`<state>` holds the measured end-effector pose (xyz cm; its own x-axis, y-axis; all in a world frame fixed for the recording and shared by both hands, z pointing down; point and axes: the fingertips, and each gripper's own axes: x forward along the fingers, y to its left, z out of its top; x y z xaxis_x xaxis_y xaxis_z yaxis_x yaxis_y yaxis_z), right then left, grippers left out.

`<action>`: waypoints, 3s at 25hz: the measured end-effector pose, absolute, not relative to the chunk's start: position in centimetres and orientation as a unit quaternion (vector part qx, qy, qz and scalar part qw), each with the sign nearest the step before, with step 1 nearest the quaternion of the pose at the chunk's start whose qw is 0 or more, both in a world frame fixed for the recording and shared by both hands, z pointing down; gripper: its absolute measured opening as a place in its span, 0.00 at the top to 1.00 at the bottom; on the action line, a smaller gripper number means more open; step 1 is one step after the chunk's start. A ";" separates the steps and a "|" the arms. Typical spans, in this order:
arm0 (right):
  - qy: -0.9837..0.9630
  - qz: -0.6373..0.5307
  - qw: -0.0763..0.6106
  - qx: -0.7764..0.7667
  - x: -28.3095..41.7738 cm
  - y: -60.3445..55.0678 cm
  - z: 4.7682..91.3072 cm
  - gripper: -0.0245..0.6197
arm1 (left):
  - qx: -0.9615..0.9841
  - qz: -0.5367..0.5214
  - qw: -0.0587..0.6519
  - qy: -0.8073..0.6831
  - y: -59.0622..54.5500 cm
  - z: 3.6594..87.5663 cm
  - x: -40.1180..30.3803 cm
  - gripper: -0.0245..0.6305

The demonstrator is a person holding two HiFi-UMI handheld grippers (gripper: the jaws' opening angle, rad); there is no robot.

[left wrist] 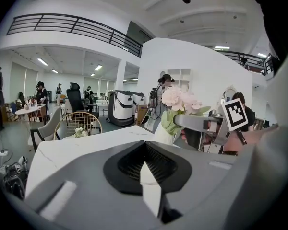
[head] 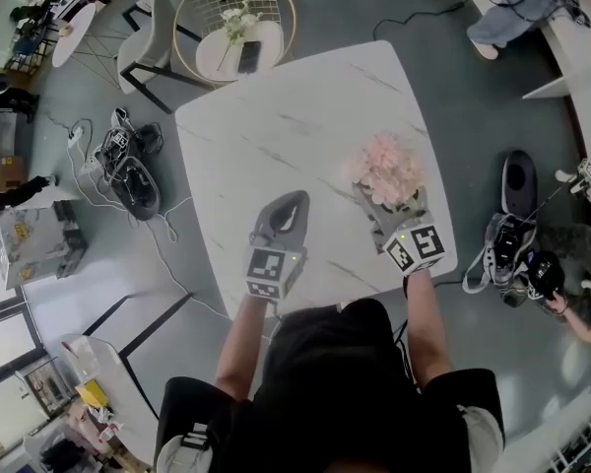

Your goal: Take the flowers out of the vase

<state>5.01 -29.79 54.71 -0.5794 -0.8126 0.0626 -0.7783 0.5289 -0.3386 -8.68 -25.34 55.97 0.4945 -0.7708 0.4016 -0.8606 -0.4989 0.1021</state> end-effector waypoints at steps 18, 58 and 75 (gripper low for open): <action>0.867 -0.137 0.043 -0.477 5.7 -30.2 54.4 0.66 | 0.847 0.147 0.136 -0.493 -25.1 55.4 -9.3 0.95; 0.875 -0.055 0.088 -0.473 7.2 -27.8 43.9 0.68 | 0.832 0.107 0.104 -0.534 -21.2 51.2 -11.4 0.95; 0.865 -0.019 0.117 -0.487 8.9 -25.3 39.6 0.68 | 0.839 0.101 0.083 -0.528 -18.8 49.3 -10.9 0.95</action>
<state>8.91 -25.26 39.57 -0.4984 -0.8472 -0.1838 -0.8382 0.5251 -0.1475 -10.93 -18.81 49.26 0.4217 -0.8692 0.2581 -0.9030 -0.4283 0.0331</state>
